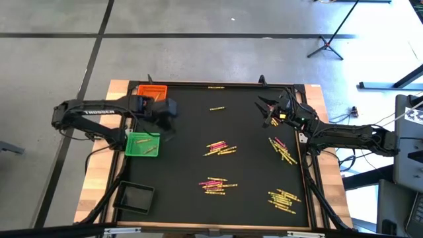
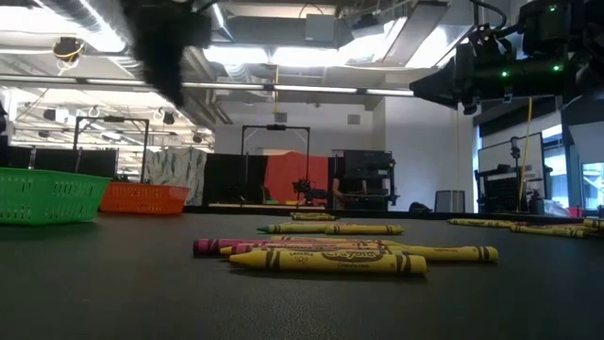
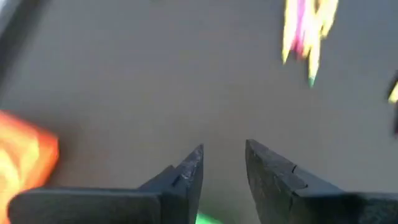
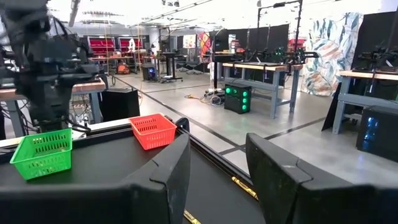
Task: Sort crayons
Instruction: Put the green crayon into the orange bin
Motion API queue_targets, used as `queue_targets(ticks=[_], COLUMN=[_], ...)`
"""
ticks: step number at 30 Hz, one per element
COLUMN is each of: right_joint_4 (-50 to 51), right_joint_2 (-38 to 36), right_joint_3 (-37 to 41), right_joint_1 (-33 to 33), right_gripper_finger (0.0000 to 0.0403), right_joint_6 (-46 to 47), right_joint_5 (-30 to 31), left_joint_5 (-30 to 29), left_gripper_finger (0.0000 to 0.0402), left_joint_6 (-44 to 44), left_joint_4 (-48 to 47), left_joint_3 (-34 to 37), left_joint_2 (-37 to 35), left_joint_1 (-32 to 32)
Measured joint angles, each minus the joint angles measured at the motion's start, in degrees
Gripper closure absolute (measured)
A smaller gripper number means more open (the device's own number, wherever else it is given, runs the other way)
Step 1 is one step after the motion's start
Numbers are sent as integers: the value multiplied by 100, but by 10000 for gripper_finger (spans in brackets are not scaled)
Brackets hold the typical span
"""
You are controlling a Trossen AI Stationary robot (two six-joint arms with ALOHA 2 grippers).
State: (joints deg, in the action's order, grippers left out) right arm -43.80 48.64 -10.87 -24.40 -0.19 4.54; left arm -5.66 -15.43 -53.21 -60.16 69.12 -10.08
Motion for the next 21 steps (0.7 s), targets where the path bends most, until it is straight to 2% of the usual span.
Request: queue_targets(ticks=[7,11,16,21], right_joint_4=[1,3,36,36], right_joint_2=[0,0,0,0], right_joint_3=[0,0,0,0], right_joint_1=[0,0,0,0], right_gripper_finger=[249,249,249,249], right_joint_6=[-4,-7,-7,-9], right_joint_5=[0,0,0,0], left_joint_5=[136,594,1131,1852], left_gripper_finger=[301,301,302,302], left_joint_6=[1586,2200,2736,2674], left_joint_4=[1971,2888,3611,4452], left_joint_3=[20,20,20,20], left_joint_2=[681,1359,2246,3145], left_joint_1=[-767,-1243,-1848,-2395])
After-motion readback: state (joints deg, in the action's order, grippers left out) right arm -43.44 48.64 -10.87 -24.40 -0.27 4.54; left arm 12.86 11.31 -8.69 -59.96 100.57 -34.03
